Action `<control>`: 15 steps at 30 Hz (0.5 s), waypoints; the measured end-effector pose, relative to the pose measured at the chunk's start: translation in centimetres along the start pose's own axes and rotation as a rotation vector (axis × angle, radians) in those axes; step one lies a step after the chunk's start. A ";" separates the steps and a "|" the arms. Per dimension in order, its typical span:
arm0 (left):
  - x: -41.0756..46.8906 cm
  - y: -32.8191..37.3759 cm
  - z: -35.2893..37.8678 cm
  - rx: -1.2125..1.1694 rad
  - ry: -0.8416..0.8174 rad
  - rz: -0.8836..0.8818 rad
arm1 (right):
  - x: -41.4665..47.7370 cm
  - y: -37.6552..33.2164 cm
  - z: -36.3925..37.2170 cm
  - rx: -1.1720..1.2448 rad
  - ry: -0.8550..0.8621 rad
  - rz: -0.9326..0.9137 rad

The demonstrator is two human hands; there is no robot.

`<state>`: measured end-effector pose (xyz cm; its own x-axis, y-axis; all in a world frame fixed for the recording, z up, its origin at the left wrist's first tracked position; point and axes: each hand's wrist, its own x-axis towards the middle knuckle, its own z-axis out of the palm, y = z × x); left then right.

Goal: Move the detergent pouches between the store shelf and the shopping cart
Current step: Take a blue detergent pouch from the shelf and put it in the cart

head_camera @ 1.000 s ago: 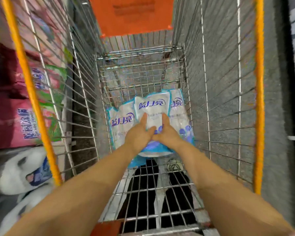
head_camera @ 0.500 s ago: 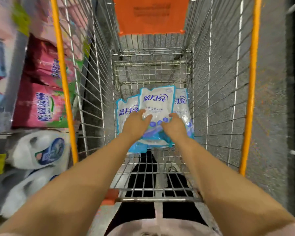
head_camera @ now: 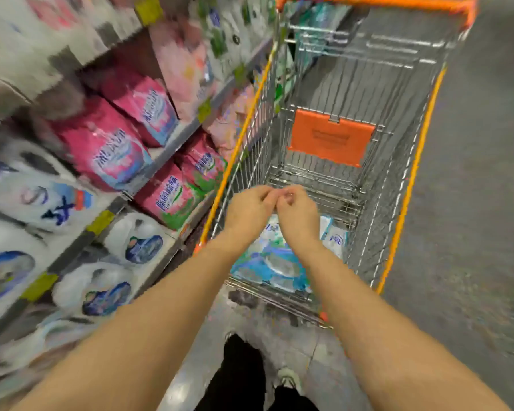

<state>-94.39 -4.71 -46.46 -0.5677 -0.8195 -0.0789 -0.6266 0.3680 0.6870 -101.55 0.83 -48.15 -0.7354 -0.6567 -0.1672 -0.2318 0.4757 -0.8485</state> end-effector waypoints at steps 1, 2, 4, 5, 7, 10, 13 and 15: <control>-0.6 0.7 -2.4 -0.007 0.083 0.021 | -0.8 -2.5 -0.2 0.029 0.007 -0.073; -1.3 1.2 -4.9 -0.008 0.165 0.037 | -1.6 -4.9 -0.2 0.065 0.010 -0.149; -2.5 1.8 -10.0 -0.023 0.321 0.064 | -3.4 -9.9 0.2 0.124 0.005 -0.297; -3.4 1.9 -12.7 -0.038 0.392 0.067 | -4.6 -12.3 0.7 0.141 -0.005 -0.369; -5.5 1.8 -17.6 -0.071 0.526 0.068 | -6.9 -16.7 2.0 0.167 -0.034 -0.504; -9.2 0.4 -24.7 -0.126 0.690 0.083 | -11.3 -22.9 4.6 0.244 -0.105 -0.670; -13.7 -1.9 -31.9 -0.152 0.831 0.116 | -16.3 -28.6 8.2 0.326 -0.181 -0.833; -16.9 -3.6 -37.0 -0.079 0.907 0.118 | -20.1 -32.5 10.9 0.361 -0.226 -0.918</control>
<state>-62.78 -8.48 -20.86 0.0320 -0.8216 0.5692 -0.5336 0.4675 0.7048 -72.31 -7.85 -22.69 -0.2226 -0.7929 0.5672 -0.4133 -0.4502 -0.7915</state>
